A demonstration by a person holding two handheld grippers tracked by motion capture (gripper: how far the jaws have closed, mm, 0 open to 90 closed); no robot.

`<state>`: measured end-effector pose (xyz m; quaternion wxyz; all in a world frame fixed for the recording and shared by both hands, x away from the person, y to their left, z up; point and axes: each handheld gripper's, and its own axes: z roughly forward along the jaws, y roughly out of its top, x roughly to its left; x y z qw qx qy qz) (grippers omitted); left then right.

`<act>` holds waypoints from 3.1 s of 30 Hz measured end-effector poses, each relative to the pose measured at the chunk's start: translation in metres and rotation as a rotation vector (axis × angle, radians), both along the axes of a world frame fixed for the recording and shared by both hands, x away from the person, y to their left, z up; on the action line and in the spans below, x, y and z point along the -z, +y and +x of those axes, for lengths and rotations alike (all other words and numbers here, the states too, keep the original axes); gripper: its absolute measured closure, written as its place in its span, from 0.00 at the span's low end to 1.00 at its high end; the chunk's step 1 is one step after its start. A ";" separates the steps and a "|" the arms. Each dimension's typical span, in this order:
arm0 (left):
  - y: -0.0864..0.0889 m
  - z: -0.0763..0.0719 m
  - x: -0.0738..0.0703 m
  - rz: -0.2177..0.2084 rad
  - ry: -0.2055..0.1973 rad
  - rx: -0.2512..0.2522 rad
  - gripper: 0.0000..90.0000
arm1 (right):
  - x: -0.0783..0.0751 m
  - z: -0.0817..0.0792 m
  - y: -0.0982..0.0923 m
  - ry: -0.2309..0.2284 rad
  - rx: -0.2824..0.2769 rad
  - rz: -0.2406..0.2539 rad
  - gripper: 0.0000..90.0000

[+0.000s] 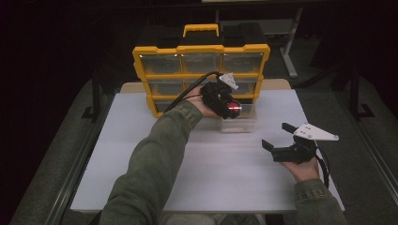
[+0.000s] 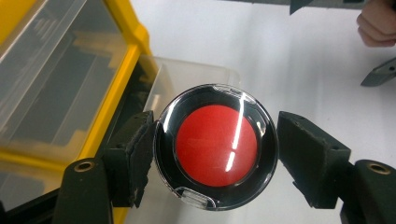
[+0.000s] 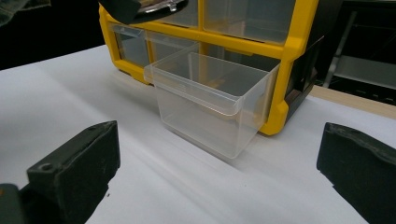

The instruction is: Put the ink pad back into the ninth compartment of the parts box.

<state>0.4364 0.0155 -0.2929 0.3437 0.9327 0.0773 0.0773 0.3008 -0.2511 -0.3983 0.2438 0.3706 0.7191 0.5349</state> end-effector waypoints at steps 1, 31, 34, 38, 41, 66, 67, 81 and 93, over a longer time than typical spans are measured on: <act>-0.002 0.001 0.001 0.002 -0.003 -0.002 0.33 | 0.000 0.000 0.000 0.000 0.000 0.001 0.00; -0.024 0.030 0.022 -0.004 0.036 -0.041 0.27 | 0.001 0.000 0.000 0.002 -0.010 -0.004 0.00; -0.024 0.029 0.021 0.003 0.040 -0.044 0.21 | 0.001 0.000 0.000 0.002 -0.009 -0.005 0.00; -0.020 0.027 0.019 0.004 0.059 -0.026 0.07 | 0.001 0.000 0.001 0.007 -0.009 -0.007 0.00; -0.017 0.023 0.015 -0.004 0.044 -0.037 0.00 | 0.001 0.000 0.001 0.007 -0.009 -0.008 0.00; 0.033 0.000 0.005 -0.118 0.002 -0.043 0.00 | 0.000 0.000 0.000 0.000 -0.001 -0.011 0.00; 0.033 0.000 0.005 -0.118 0.002 -0.043 0.00 | 0.000 0.000 0.000 0.000 0.000 -0.012 0.00; 0.062 -0.007 0.004 -0.151 0.007 -0.065 0.00 | 0.001 0.000 0.001 0.006 0.003 -0.020 0.00; 0.087 -0.013 0.005 -0.182 -0.005 -0.108 0.00 | 0.001 0.000 0.001 0.006 0.005 -0.024 0.00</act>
